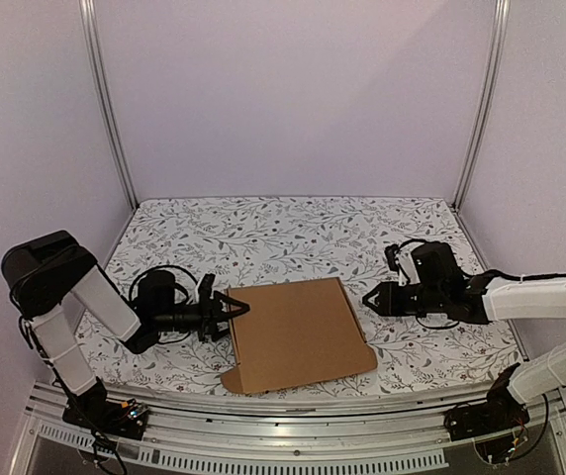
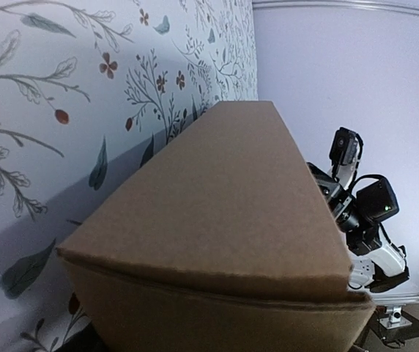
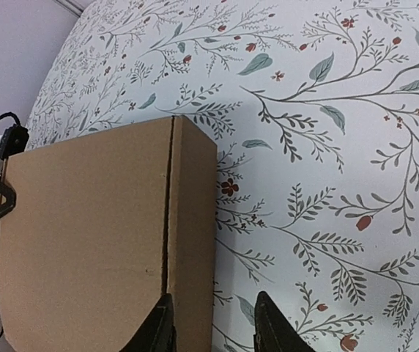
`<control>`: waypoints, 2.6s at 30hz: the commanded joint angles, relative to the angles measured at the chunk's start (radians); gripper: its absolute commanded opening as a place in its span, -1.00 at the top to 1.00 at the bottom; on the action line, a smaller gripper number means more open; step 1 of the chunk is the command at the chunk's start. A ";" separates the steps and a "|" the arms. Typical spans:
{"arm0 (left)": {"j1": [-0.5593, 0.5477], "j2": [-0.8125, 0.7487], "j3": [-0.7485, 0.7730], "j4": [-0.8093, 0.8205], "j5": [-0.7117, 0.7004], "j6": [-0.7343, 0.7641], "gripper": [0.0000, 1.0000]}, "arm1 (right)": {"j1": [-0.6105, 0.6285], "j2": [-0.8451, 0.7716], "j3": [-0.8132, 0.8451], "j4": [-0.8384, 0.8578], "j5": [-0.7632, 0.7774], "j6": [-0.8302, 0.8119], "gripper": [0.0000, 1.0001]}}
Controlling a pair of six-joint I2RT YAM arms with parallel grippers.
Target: Fold the paper box
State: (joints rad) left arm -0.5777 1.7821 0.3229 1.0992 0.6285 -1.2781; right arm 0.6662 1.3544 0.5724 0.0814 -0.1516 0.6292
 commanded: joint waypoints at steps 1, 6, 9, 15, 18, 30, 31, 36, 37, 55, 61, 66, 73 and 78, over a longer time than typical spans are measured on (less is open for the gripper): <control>0.013 -0.063 0.039 -0.173 0.007 0.060 0.30 | 0.017 -0.140 0.066 -0.161 0.059 -0.168 0.19; 0.023 -0.119 0.058 -0.220 0.025 0.040 0.41 | 0.069 -0.242 0.134 -0.279 0.111 -0.272 0.05; 0.031 -0.171 0.072 -0.284 0.038 0.028 0.47 | 0.081 -0.283 0.147 -0.317 0.108 -0.297 0.00; 0.058 -0.309 0.107 -0.457 0.050 0.024 0.52 | 0.112 -0.356 0.164 -0.407 0.118 -0.360 -0.09; 0.080 -0.362 0.113 -0.494 0.075 -0.005 0.52 | 0.148 -0.395 0.172 -0.421 0.133 -0.406 -0.12; 0.133 -0.473 0.059 -0.414 0.177 -0.199 0.50 | 0.361 -0.537 0.145 -0.334 0.111 -0.871 -0.46; 0.135 -0.479 0.054 -0.404 0.194 -0.206 0.49 | 0.366 -0.542 0.147 -0.341 0.092 -0.907 -0.53; 0.158 -0.547 0.025 -0.422 0.287 -0.211 0.48 | 0.371 -0.549 0.204 -0.430 0.095 -1.094 -0.98; 0.163 -0.563 0.019 -0.432 0.301 -0.206 0.48 | 0.371 -0.551 0.212 -0.439 0.092 -1.114 -0.98; 0.185 -0.723 0.027 -0.627 0.539 -0.064 0.43 | 0.776 -0.551 0.131 -0.361 0.552 -1.800 -0.97; 0.184 -0.725 -0.011 -0.519 0.574 -0.119 0.43 | 0.830 -0.517 0.084 -0.231 0.607 -1.946 -0.97; 0.183 -0.749 -0.032 -0.476 0.587 -0.139 0.42 | 0.868 -0.477 0.073 -0.142 0.613 -2.011 -0.97; 0.181 -0.779 -0.042 -0.433 0.604 -0.170 0.42 | 0.915 -0.400 0.086 -0.052 0.623 -2.057 -0.98; 0.176 -0.804 -0.044 -0.427 0.608 -0.180 0.42 | 0.924 -0.363 0.087 0.001 0.636 -2.069 -0.98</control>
State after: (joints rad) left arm -0.4053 1.0039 0.2932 0.6231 1.2102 -1.4357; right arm 1.5784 0.9726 0.6571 0.0055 0.4595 -1.4139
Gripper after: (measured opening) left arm 0.592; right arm 0.988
